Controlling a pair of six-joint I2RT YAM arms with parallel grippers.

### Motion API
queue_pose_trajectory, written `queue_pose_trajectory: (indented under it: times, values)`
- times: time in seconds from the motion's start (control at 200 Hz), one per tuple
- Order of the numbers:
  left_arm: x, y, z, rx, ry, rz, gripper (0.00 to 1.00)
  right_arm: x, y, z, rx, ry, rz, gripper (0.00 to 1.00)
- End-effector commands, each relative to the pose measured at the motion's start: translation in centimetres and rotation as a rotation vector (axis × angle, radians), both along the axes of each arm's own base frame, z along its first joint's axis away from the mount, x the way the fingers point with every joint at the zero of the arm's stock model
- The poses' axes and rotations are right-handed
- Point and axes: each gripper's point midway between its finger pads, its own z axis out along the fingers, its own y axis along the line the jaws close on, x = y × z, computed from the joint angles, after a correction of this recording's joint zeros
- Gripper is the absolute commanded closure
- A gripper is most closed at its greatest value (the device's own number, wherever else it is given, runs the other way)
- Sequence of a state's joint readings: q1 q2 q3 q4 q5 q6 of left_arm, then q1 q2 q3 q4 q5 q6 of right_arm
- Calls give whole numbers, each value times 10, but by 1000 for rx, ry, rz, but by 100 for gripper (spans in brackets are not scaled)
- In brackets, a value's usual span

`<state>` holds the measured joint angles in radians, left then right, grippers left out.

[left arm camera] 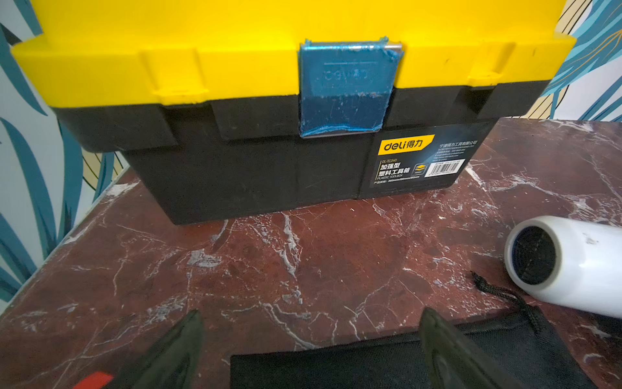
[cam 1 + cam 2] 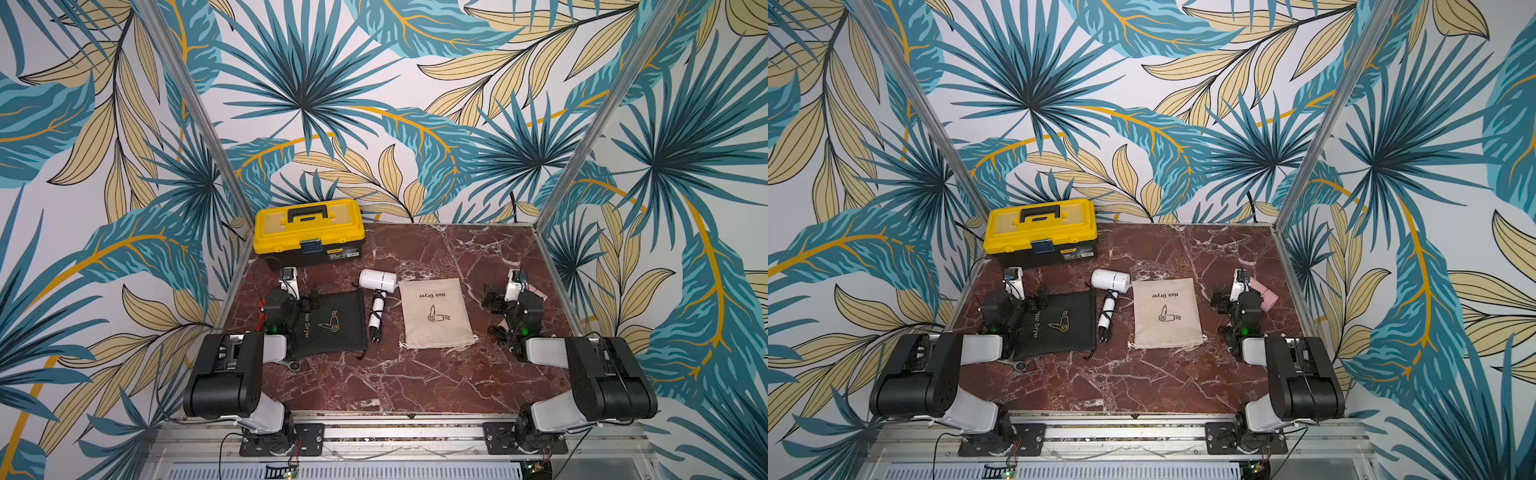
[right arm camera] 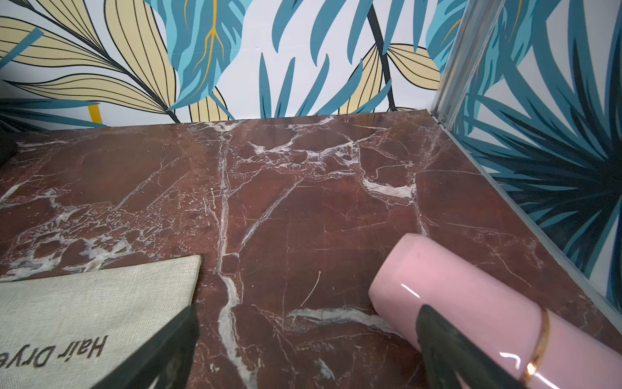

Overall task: Pack away hair dryers
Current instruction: Pick up the hair dryer from the center of the board.

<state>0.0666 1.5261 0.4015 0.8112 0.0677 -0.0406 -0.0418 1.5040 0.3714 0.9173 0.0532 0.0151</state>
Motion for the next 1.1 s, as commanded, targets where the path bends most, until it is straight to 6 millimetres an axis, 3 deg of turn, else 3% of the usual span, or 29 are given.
queue_pose_trajectory:
  times: [0.0,1.011,1.096]
  values:
    - [3,0,8,4,-16,-4,0,0,-4,-1,0,4,-19,0]
    - [4,0,8,4,-17,-4,0,1,-4,1,3,-2,-16,1]
    - [10,5,25,7,-44,25,0,-7,-17,13,10,-29,-103,1]
